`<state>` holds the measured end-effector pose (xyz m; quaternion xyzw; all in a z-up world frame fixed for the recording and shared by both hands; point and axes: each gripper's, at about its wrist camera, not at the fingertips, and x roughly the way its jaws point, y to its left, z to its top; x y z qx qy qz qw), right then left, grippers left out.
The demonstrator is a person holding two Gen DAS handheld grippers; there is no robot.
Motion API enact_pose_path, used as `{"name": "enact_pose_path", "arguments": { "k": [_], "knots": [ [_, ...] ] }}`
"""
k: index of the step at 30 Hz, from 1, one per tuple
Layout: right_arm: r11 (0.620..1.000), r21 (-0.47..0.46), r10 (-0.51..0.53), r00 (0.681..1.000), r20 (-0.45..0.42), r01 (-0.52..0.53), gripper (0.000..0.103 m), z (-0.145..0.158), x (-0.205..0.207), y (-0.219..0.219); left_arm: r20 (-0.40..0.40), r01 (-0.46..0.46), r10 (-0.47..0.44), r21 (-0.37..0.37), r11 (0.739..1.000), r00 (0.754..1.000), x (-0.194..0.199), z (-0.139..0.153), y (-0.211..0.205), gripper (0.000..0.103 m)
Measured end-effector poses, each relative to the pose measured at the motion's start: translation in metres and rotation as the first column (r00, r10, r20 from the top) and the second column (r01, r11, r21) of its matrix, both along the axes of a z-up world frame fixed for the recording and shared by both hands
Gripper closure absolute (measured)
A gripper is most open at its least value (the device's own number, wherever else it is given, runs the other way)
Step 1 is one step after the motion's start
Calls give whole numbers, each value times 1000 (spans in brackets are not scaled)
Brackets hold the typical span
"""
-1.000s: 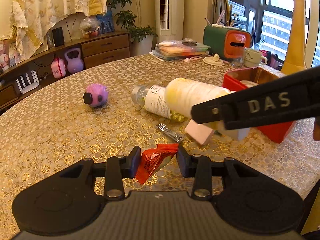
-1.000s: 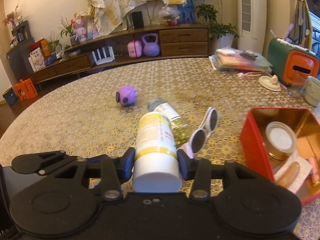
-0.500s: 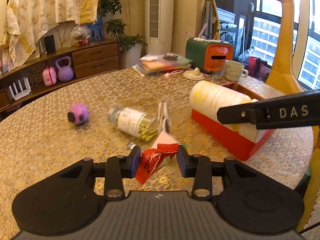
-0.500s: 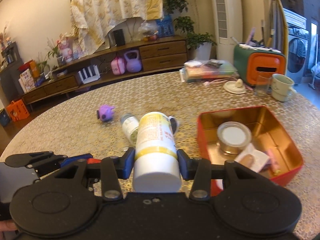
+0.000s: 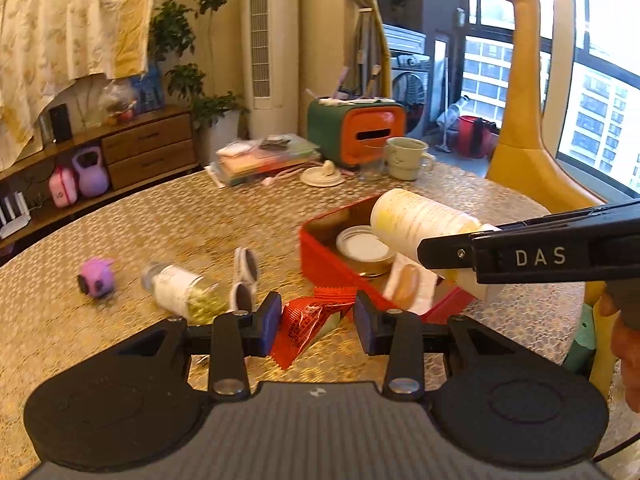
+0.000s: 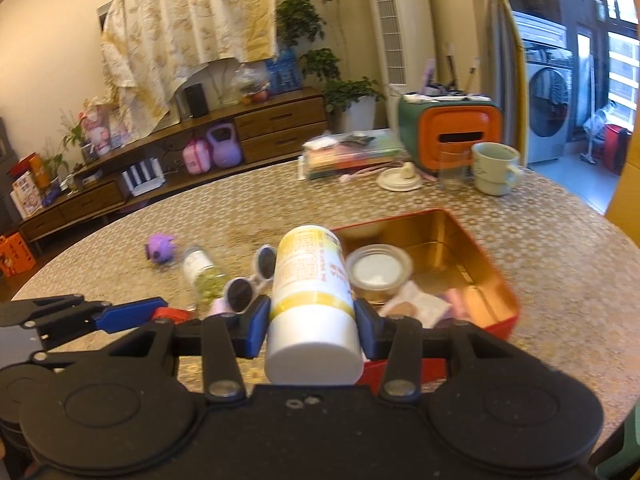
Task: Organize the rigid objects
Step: 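Carry the red packet with the left gripper while the right gripper carries the white bottle over the tin, then release the red packet into the tin with the left gripper while the right gripper releases the bottle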
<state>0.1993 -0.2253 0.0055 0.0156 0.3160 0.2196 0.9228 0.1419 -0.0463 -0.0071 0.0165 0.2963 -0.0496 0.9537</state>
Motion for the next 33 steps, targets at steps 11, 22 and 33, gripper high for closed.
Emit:
{"name": "enact_pose_path", "arguments": {
  "k": [11, 22, 33],
  "knots": [
    [995, -7, -97, 995, -3, 97, 59, -12, 20, -50, -15, 66, -66, 10, 998, 998, 24, -3, -42, 65],
    [992, -9, -124, 992, -34, 124, 58, -28, 50, -70, -58, 105, -105, -1, 994, 993, 62, -17, -70, 65],
    [991, -13, -132, 989, -71, 131, 59, -47, 86, -68, -119, 88, -89, -17, 996, 989, 113, -36, -82, 65]
  ]
}}
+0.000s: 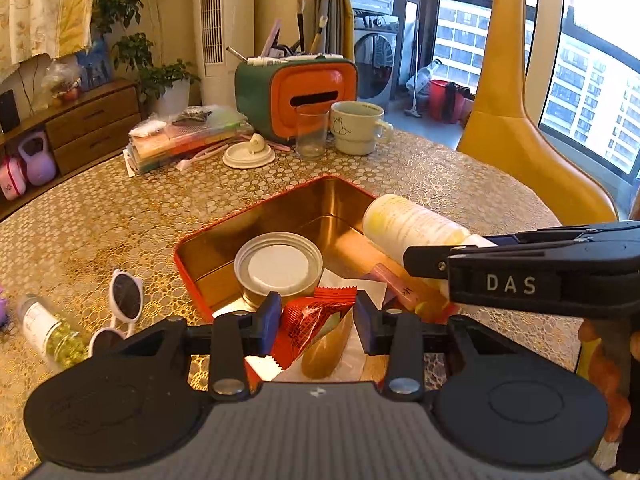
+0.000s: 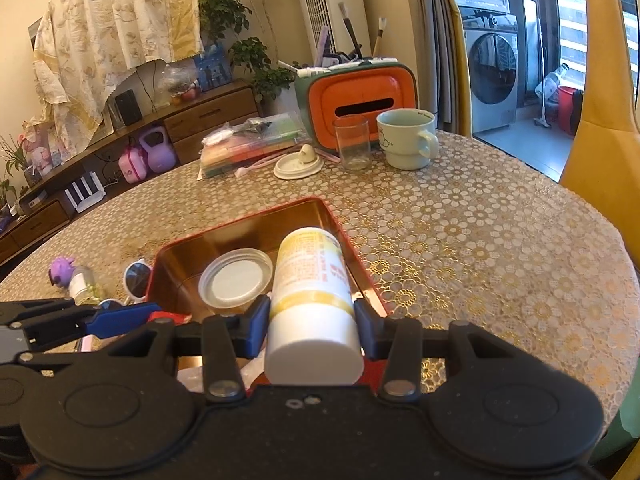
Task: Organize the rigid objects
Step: 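Release the red packet into the tin with the left gripper while the right gripper releases the bottle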
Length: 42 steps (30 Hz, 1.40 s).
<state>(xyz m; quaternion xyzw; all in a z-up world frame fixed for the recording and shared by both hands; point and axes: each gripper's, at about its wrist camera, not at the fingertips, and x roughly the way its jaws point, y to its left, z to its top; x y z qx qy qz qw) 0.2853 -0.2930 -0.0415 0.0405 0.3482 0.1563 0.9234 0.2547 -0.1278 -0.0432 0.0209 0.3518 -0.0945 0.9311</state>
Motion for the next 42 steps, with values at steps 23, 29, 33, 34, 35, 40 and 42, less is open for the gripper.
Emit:
{"name": "enact_pose_path", "arguments": {
  "k": [23, 29, 33, 34, 35, 40, 42],
  "knots": [
    [998, -55, -1, 999, -51, -2, 58, -27, 28, 17, -74, -17, 16, 0, 1000, 997, 37, -34, 1, 65],
    [998, -54, -10, 998, -60, 7, 57, -26, 29, 15, -90, -15, 13, -28, 999, 996, 38, -34, 4, 65],
    [999, -48, -7, 999, -52, 4, 45, -22, 24, 16, -98, -5, 2, -34, 999, 995, 36, -32, 4, 63],
    [999, -46, -6, 999, -47, 4, 40, -21, 23, 16, -97, -4, 1, -34, 999, 995, 35, -32, 4, 59],
    [999, -49, -9, 999, -39, 7, 37, -19, 21, 16, -94, 1, -5, -35, 999, 996, 33, -32, 4, 57],
    [999, -52, -6, 999, -31, 5, 37, -14, 14, 16, -73, 9, -12, -40, 999, 997, 23, -27, 1, 42],
    [999, -53, -5, 1000, -28, 3, 37, -11, 11, 15, -71, 8, -11, -45, 999, 997, 20, -24, 2, 42]
  ]
}}
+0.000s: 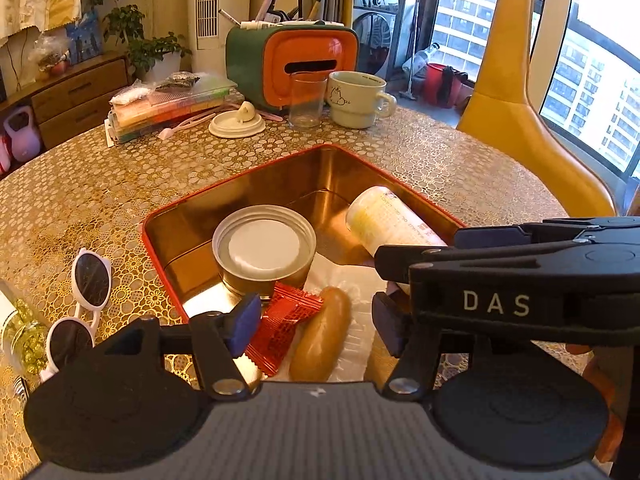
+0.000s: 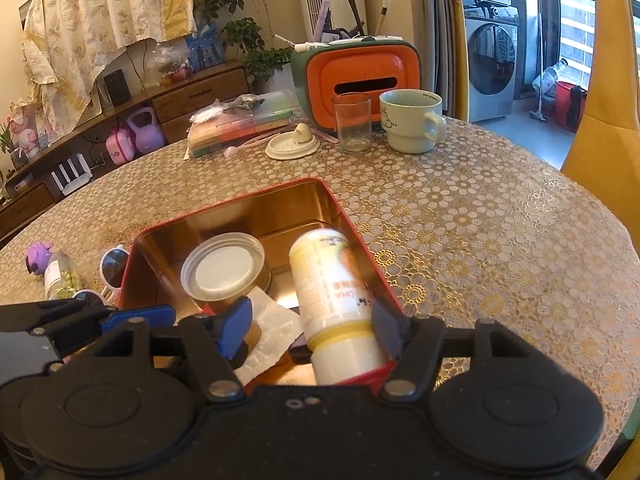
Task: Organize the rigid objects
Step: 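Release the red packet into the tin with the left gripper while the right gripper releases the bottle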
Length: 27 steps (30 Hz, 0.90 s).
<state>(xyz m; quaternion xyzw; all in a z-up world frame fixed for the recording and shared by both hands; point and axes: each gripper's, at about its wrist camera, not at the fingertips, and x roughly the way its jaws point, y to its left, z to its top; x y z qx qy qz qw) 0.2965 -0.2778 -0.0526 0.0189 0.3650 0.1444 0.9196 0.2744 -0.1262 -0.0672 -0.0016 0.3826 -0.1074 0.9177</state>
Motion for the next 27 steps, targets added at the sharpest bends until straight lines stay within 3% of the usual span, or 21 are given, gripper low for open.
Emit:
{"name": "enact_pose_path", "arguments": {
  "k": [27],
  "knots": [
    [1000, 23, 0, 998, 62, -1, 28, 44, -57, -9, 72, -3, 5, -26, 1000, 997, -62, 51, 15, 42]
  ]
}}
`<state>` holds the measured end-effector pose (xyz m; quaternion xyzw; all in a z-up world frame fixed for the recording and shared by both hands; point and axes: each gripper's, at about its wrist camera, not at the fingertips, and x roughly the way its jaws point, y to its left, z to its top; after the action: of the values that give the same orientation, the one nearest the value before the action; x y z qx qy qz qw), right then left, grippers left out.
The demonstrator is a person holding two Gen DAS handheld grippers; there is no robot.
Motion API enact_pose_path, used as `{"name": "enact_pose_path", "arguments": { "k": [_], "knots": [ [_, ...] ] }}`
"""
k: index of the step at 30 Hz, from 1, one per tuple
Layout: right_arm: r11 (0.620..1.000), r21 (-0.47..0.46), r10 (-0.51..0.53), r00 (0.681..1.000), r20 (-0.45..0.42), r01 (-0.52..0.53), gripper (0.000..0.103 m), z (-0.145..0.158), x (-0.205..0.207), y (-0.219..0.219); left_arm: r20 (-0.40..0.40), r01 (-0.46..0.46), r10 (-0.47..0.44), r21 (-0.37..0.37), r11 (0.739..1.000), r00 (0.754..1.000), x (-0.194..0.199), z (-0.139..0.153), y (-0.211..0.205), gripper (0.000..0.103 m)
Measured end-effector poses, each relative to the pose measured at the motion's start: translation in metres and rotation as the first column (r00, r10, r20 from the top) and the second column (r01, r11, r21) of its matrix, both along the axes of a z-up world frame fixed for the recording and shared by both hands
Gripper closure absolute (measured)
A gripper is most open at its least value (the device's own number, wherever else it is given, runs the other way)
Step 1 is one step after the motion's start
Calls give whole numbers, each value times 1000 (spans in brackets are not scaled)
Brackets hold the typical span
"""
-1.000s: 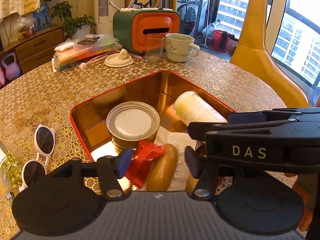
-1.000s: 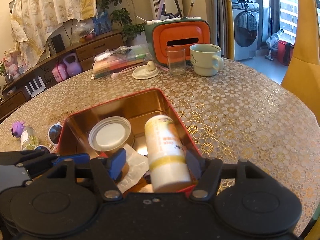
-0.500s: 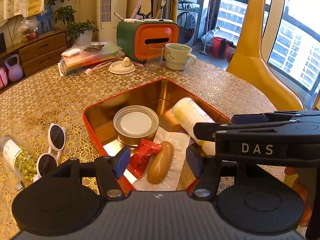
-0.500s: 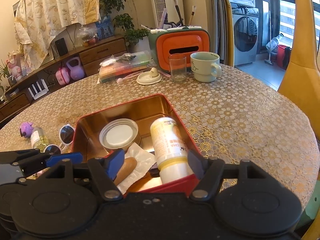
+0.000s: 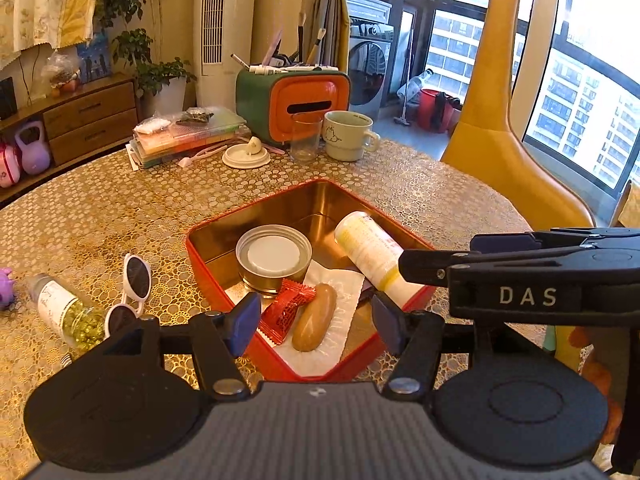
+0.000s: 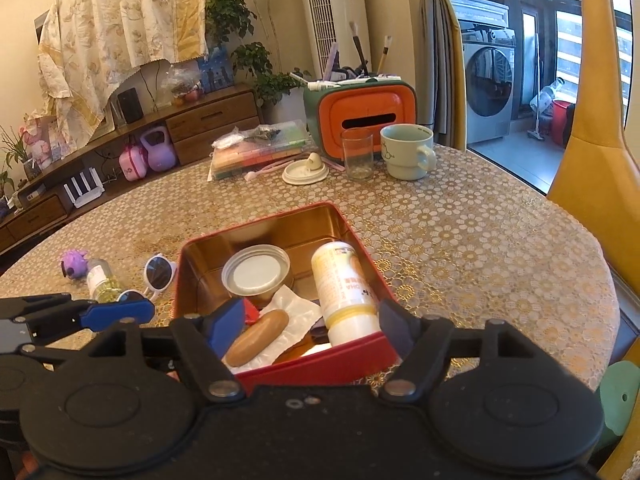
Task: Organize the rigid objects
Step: 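Release the red packet into the tin with the left gripper while the right gripper releases the bottle, then withdraw both open grippers from the tin toward the remaining items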
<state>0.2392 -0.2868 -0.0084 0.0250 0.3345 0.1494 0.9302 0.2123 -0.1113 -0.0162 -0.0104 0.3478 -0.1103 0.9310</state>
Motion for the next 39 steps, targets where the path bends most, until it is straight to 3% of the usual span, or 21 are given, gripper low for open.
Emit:
{"name": "enact_pose_path", "arguments": {
  "k": [8, 10, 17, 20, 22, 31, 39],
  "knots": [
    [999, 47, 0, 1000, 1, 0, 12, 8, -24, -7, 8, -9, 9, -10, 1000, 1000, -22, 8, 9, 42],
    [999, 49, 7, 1000, 1, -7, 10, 9, -29, -7, 6, -19, 19, -16, 1000, 1000, -28, 10, 12, 32],
    [997, 78, -14, 1000, -20, 16, 0, 10, -47, -6, 25, -39, 40, -23, 999, 999, -47, 16, 27, 30],
    [997, 76, -8, 1000, -19, 9, 0, 11, -54, -3, 32, -52, 53, -19, 998, 998, -55, 17, 34, 30],
    [996, 84, -7, 1000, -29, 9, 0, 10, -58, 0, 36, -64, 65, -22, 998, 997, -60, 17, 40, 21],
    [997, 56, 50, 999, -6, -50, 0, 7, -74, 25, 53, -127, 127, -9, 992, 990, -79, 13, 77, 21],
    [986, 39, 161, 987, 7, -162, 0, 4, -80, 56, 29, -193, 194, -9, 981, 981, -88, -3, 124, 21]
  ]
}}
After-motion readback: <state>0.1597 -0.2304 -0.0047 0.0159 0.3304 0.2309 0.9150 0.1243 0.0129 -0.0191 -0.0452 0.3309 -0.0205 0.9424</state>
